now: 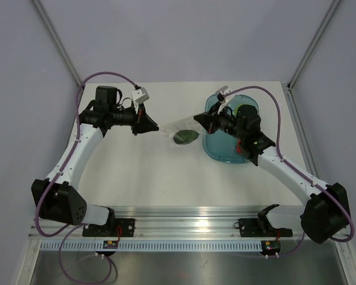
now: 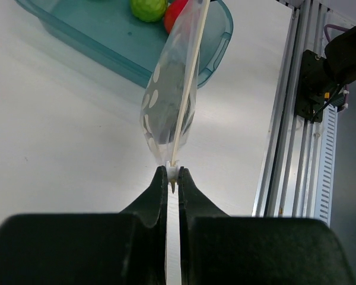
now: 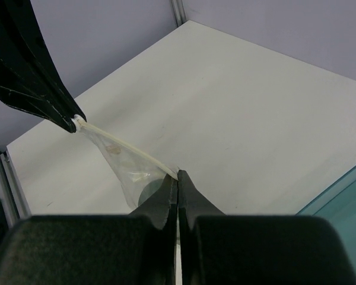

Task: Place the food in the zip-top bag and seal the zipper
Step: Place the zipper food storage bag at the center of the board.

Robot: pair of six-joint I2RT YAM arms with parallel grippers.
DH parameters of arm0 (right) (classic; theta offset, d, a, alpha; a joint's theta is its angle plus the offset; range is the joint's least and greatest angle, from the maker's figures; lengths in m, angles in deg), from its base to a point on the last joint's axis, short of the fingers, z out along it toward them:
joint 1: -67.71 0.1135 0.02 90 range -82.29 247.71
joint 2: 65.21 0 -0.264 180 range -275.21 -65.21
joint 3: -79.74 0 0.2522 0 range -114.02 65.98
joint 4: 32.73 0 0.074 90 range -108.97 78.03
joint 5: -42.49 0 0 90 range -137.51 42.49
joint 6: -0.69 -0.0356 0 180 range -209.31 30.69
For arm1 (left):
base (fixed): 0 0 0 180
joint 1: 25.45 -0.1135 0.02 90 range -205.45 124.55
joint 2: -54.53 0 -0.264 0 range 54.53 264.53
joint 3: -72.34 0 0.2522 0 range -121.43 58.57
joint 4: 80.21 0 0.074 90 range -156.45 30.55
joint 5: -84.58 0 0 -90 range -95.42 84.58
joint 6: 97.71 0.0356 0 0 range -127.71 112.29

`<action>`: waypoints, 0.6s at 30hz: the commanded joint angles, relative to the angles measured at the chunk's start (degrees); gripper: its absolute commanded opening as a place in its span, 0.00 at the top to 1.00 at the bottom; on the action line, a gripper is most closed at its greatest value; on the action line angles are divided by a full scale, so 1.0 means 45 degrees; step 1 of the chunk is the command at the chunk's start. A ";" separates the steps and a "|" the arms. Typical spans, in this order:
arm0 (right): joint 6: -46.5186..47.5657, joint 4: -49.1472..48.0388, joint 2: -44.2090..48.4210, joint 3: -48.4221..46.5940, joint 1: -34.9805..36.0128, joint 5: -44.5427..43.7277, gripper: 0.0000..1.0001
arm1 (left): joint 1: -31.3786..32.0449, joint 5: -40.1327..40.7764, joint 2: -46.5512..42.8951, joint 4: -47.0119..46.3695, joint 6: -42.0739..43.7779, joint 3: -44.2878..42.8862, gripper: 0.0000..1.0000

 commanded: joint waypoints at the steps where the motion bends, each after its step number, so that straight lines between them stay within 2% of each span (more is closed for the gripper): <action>1: -0.0196 -0.1112 -0.0593 -0.1355 -0.0301 -0.0629 1.00 | -0.0692 0.0436 -0.0520 -0.0229 -0.0469 0.0047 1.00; 2: -0.0119 -0.0819 -0.0888 -0.2112 -0.0320 -0.0143 1.00 | -0.0692 0.0726 -0.0500 -0.0424 -0.0818 0.0007 1.00; 4: -0.0177 -0.0134 -0.1939 -0.2878 -0.0320 0.0367 0.89 | -0.0692 0.1059 -0.0480 -0.1400 -0.1443 0.0084 1.00; 7: -0.0196 -0.0638 -0.2627 -0.3487 -0.0320 0.0994 0.88 | -0.0692 0.1392 -0.0500 -0.1617 -0.1330 0.0104 1.00; 8: -0.0351 -0.0872 -0.2707 -0.3467 -0.0320 0.1110 0.80 | -0.0692 0.1432 -0.0538 -0.1579 -0.1271 0.0162 1.00; 9: -0.0334 -0.0933 -0.2746 -0.3429 -0.0320 0.1170 0.68 | -0.0692 0.1452 -0.0616 -0.1540 -0.1232 0.0317 1.00; 10: -0.0372 -0.0856 -0.2824 -0.3370 -0.0320 0.1306 0.50 | -0.0673 0.1529 -0.0868 -0.1694 -0.1212 0.0493 1.00; 11: -0.0372 -0.0759 -0.2786 -0.3273 -0.0301 0.1481 0.24 | -0.0653 0.1569 -0.0987 -0.1754 -0.1289 0.1017 1.00; 12: -0.0392 -0.0700 -0.2747 -0.2866 -0.0320 0.1541 0.03 | -0.0576 0.1569 -0.1181 -0.1890 -0.1348 0.1235 0.93; 13: -0.0392 -0.0583 -0.2592 -0.2610 -0.0320 0.1522 0.00 | -0.0536 0.1550 -0.1338 -0.1949 -0.1446 0.1469 0.84; 14: -0.0353 -0.0524 -0.2436 -0.2337 -0.0320 0.1367 0.01 | -0.0497 0.1646 -0.1649 -0.1930 -0.1485 0.1858 0.59; 15: -0.0353 -0.0291 -0.2279 -0.1812 -0.0320 0.1191 0.01 | -0.0477 0.1840 -0.1807 -0.1988 -0.1640 0.1978 0.19; 16: -0.0314 -0.0153 -0.1930 -0.1575 -0.0320 0.1016 0.00 | -0.0477 0.2152 -0.1963 -0.2047 -0.1777 0.2057 0.01; 18: -0.0469 0.0333 -0.1479 -0.1242 -0.0320 -0.0056 0.00 | -0.0477 0.2737 -0.2374 -0.2106 -0.2090 0.1961 0.01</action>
